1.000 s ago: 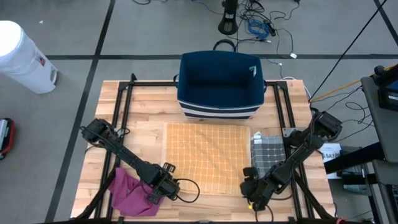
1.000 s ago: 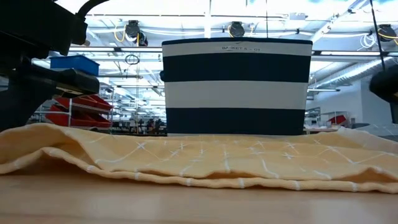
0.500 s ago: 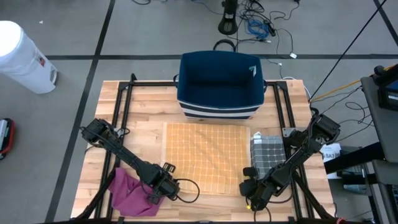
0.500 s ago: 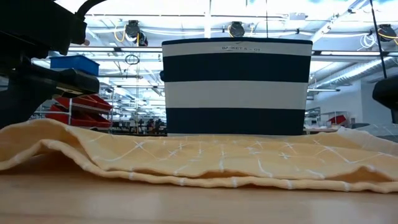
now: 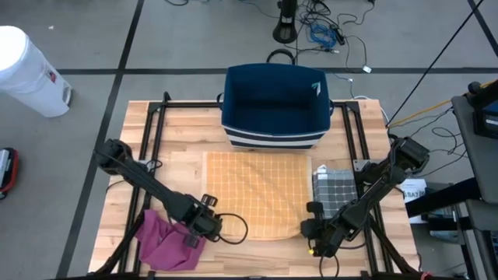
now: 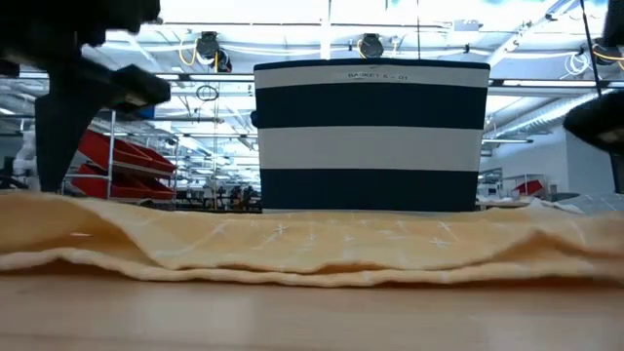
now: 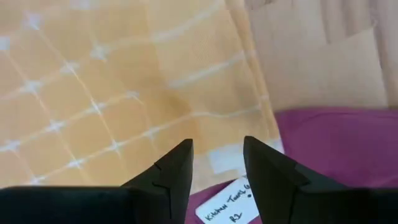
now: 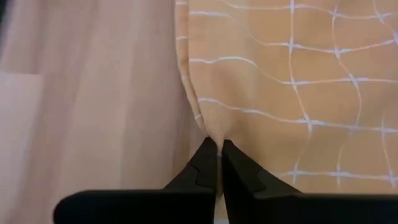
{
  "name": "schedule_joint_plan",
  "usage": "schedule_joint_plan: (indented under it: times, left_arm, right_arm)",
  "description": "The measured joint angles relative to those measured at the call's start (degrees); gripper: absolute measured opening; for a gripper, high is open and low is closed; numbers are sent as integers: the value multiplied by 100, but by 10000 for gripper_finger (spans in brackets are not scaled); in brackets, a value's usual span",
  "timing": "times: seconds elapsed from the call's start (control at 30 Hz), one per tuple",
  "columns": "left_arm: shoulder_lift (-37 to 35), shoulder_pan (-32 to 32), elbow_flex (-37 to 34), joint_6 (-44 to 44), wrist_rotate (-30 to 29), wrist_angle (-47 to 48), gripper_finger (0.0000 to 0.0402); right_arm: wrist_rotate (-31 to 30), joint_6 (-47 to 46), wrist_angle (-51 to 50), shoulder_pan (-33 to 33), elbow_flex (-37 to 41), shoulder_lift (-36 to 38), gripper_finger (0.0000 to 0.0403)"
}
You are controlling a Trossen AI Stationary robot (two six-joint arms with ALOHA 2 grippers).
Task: Fold towel
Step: Fold the orange patterned towel
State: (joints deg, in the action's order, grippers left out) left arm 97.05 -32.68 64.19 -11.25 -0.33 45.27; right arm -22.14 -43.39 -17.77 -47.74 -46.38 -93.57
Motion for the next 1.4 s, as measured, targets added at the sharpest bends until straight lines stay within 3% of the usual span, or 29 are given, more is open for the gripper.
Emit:
schedule_joint_plan:
  times: [0.13,0.37,0.57,0.73,0.87,1.0,1.4]
  left_arm:
    - [-230,19,13,170,-265,-568,150]
    - [-86,184,21,1175,-957,-2939,150]
    - [379,591,23,1237,-1166,-4224,150]
    - [905,640,20,1334,-1126,-5256,150]
    - [1142,640,21,1416,-1458,-5965,150]
    - [1362,659,32,1569,-1546,-6565,150]
    - [1701,737,57,1828,-2111,-7062,159]
  right_arm:
    - [32,-41,71,117,1,58,1]
    - [303,445,931,554,-5,69,0]
    - [303,795,1317,683,-41,75,0]
    - [127,804,1289,772,-95,82,0]
    - [112,784,1288,890,-95,84,0]
    - [121,792,1295,1078,-97,86,0]
    - [123,808,1334,1433,-97,88,0]
